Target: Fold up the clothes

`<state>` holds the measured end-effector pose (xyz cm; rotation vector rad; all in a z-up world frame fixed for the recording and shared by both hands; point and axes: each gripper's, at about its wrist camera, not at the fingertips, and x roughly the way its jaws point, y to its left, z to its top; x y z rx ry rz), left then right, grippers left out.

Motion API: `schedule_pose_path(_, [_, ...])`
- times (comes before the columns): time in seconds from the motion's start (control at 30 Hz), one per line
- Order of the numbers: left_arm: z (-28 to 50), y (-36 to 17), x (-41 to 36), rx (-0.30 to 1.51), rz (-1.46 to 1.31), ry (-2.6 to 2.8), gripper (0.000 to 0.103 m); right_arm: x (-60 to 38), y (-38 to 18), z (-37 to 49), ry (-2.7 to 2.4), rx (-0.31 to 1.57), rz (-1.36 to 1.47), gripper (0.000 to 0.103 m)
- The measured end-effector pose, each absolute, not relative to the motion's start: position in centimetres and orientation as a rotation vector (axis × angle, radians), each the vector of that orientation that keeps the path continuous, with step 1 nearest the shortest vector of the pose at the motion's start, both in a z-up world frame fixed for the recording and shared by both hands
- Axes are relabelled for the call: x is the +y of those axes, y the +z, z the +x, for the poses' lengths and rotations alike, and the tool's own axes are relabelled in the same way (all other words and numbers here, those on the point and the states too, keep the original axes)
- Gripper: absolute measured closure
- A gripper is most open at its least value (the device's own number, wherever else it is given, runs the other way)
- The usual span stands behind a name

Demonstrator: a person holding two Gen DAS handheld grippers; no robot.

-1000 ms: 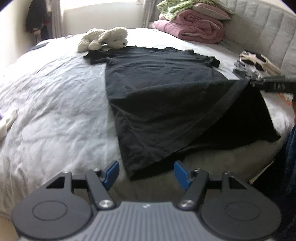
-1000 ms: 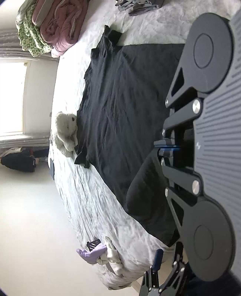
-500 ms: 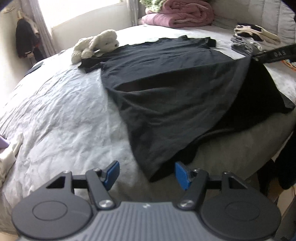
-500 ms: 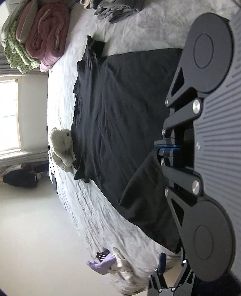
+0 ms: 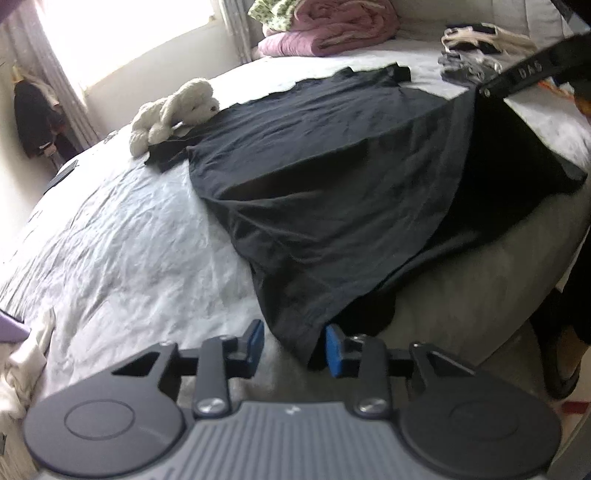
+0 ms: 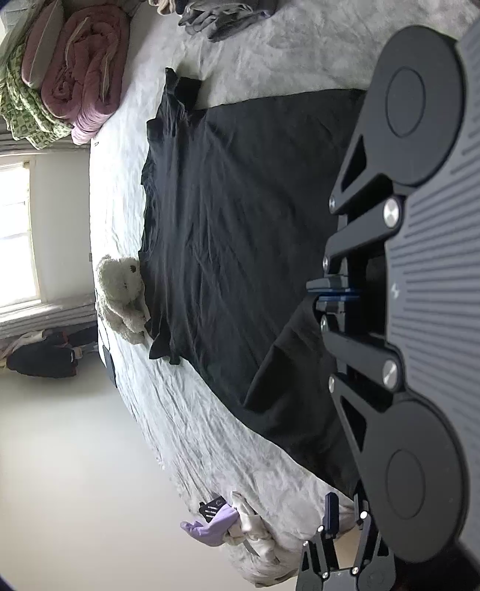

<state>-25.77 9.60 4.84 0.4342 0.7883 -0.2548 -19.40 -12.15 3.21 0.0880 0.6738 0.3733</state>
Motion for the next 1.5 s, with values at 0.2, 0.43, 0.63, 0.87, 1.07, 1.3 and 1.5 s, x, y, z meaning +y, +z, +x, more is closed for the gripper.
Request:
schedule_pose_path(0.2, [-25.1,4.7,8.8,0.761,0.476,-0.265,0.073,-12.1,2.6,-19.6,0.384,0.688,0.073,0.101])
schedule_pose_path(0.43, [-24.6,4.7,8.5,0.721,0.531,-0.208,0.100,-11.6,0.9,-21.1,0.328,0.695,-0.127,0.090])
schedule_pose_path(0.63, [-24.7,6.9,11.1,0.662,0.444,-0.122,0.101,-14.3,-2.0,-25.1,0.205,0.733,-0.341,0.080])
schedule_pose_path(0.87, [-24.9,7.6,12.6,0.622,0.371,-0.063,0.101,-17.3,-1.6,-26.4,0.012,0.662,-0.309,0.075])
schedule_pose_path(1.07, [-24.7,7.3,13.0,0.645,0.323,-0.087,0.101,-15.2,0.2,-29.4,0.209,0.586,-0.362,0.068])
schedule_pose_path(1.3, [-24.6,7.7,13.3,0.650,0.280,-0.096,0.101,-10.5,0.0,-30.9,0.322,0.548,-0.482,0.043])
schedule_pose_path(1.5, [-24.6,7.9,14.0,0.655,0.211,-0.092,0.101,-9.6,-1.6,-29.4,0.210,0.570,-0.501,0.047])
